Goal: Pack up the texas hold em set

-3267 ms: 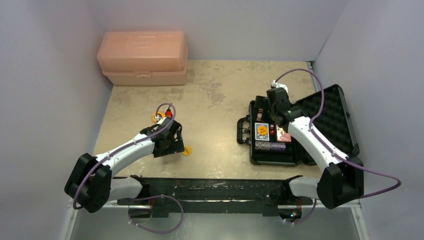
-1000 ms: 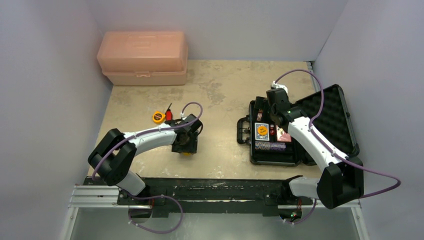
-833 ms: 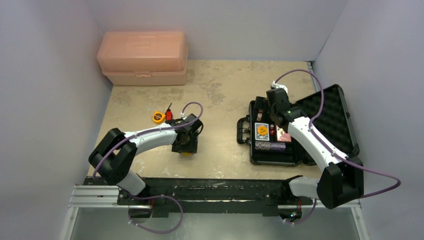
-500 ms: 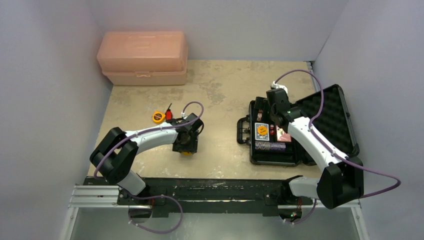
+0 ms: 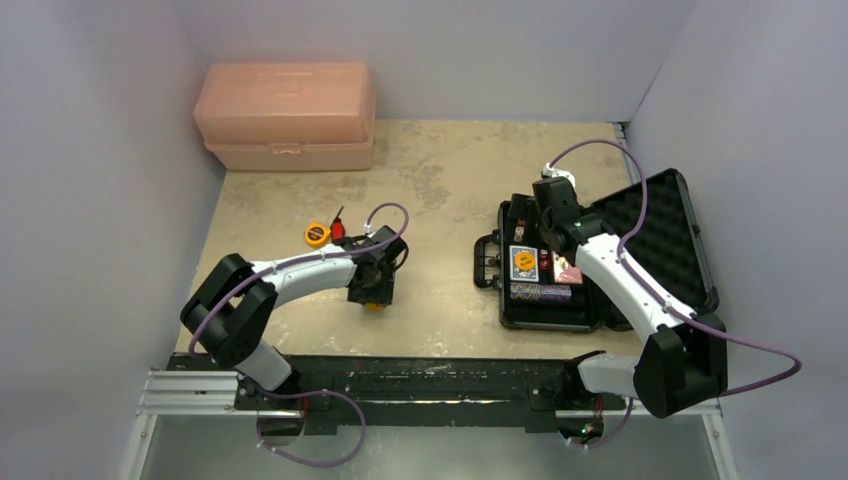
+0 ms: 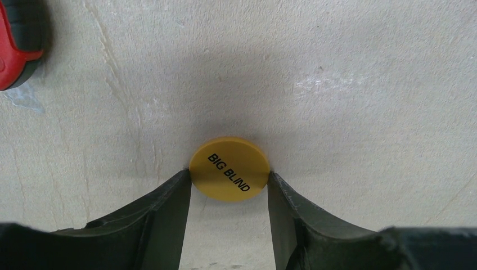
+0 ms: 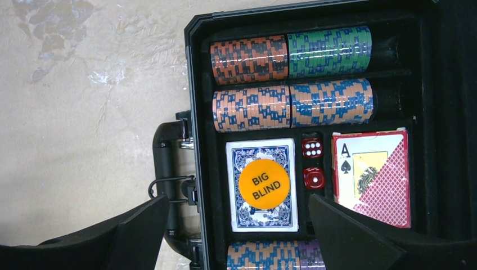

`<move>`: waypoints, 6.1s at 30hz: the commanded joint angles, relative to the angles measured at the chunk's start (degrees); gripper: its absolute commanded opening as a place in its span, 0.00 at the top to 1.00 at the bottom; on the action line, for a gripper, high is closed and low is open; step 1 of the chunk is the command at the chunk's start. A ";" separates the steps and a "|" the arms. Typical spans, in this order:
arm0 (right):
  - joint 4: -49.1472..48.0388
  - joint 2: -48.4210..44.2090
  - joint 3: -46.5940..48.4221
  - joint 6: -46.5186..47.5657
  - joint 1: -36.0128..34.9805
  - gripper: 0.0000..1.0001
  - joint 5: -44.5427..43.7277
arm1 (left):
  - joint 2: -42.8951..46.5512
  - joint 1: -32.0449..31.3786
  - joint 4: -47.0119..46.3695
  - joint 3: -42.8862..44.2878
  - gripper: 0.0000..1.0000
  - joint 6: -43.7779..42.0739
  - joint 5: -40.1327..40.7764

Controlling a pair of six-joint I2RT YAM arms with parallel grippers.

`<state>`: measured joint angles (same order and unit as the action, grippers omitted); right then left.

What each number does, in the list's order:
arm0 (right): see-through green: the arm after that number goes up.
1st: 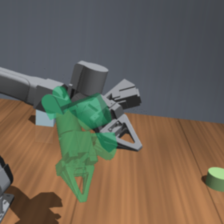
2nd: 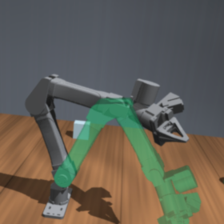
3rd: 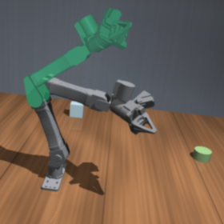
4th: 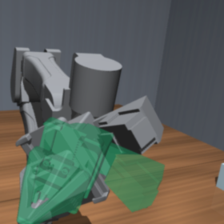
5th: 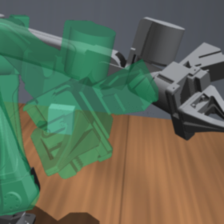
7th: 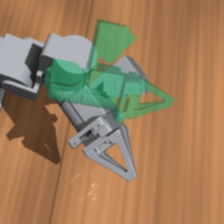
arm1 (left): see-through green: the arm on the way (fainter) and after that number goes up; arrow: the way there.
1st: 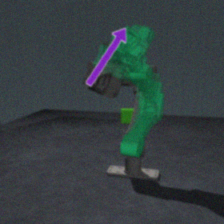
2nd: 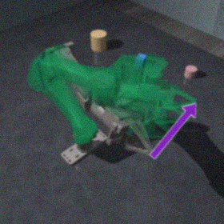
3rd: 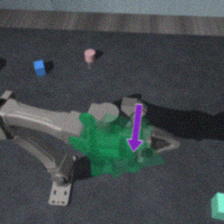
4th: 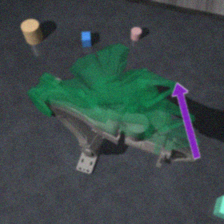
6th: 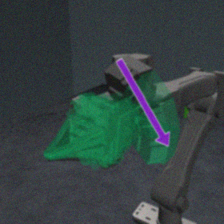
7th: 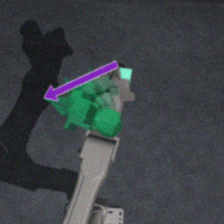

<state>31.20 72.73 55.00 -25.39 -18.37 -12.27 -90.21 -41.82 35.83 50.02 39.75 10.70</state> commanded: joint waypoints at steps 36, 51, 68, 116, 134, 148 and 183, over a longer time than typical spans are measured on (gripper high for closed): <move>-7.81 -4.87 -1.18 2.16 -0.22 0.03 30.80 | 14.99 -4.80 -9.00 -3.26 0.62 -12.99 -2.42; -9.78 -5.80 -2.52 1.86 -0.26 0.03 44.41 | 16.77 -7.61 -11.44 -2.21 0.62 -17.74 -3.96; -9.60 -6.26 -2.13 0.87 -0.52 0.04 50.56 | 17.51 -9.95 -12.12 -0.28 0.63 -22.01 -5.84; -22.93 5.66 -6.08 -14.73 -15.28 0.38 50.24 | 23.07 -13.54 -15.94 0.85 0.63 -27.16 -10.44; -25.73 8.64 -5.79 -16.54 -18.07 0.58 49.85 | 23.51 -13.99 -15.88 0.71 0.64 -27.18 -10.28; -26.06 9.52 -5.18 -17.04 -19.32 0.67 49.79 | 23.51 -14.08 -16.23 0.61 0.64 -27.18 -9.57; -25.40 7.67 -3.94 -17.59 -20.98 1.00 48.25 | 23.89 -14.27 -17.10 -1.04 0.45 -26.39 -7.91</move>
<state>6.37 82.41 49.17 -42.70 -38.79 36.95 -67.96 -55.66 21.89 48.45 13.89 1.74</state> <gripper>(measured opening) 0.024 0.517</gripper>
